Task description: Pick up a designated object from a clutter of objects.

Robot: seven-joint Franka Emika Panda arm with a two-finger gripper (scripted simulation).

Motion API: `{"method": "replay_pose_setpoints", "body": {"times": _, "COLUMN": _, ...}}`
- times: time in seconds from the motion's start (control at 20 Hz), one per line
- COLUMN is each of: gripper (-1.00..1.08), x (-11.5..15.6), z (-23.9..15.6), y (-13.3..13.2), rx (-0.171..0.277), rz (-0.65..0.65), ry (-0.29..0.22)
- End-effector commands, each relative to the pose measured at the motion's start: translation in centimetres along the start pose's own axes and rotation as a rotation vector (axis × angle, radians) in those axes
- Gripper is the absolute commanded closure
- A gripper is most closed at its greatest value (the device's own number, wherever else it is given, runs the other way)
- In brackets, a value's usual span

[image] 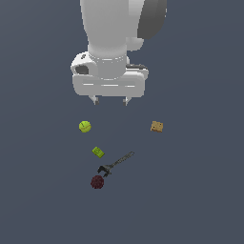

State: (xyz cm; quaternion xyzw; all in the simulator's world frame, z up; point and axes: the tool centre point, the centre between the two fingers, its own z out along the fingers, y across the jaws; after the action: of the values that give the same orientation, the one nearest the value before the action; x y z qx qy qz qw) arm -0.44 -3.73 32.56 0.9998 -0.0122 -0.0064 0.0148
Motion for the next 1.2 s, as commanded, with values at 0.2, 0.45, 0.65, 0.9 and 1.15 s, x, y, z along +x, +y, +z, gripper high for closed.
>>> {"method": "replay_pose_setpoints", "body": {"times": 0.2, "gripper": -0.92, "x": -0.1, "z": -0.1, "y": 0.0, "rx": 0.009, "rz": 0.002, "ry": -0.002}}
{"method": "replay_pose_setpoints", "body": {"times": 0.45, "gripper": -0.92, "x": -0.5, "z": -0.6, "y": 0.1, "rx": 0.032, "rz": 0.01, "ry": -0.007}}
{"method": "replay_pose_setpoints", "body": {"times": 0.65, "gripper": -0.92, "x": -0.5, "z": -0.6, "y": 0.1, "rx": 0.032, "rz": 0.011, "ry": -0.007}}
{"method": "replay_pose_setpoints", "body": {"times": 0.9, "gripper": -0.92, "x": -0.2, "z": -0.1, "y": 0.2, "rx": 0.032, "rz": -0.009, "ry": -0.006}}
{"method": "replay_pose_setpoints", "body": {"times": 1.15, "gripper": -0.92, "x": 0.3, "z": 1.2, "y": 0.6, "rx": 0.031, "rz": -0.057, "ry": -0.005}}
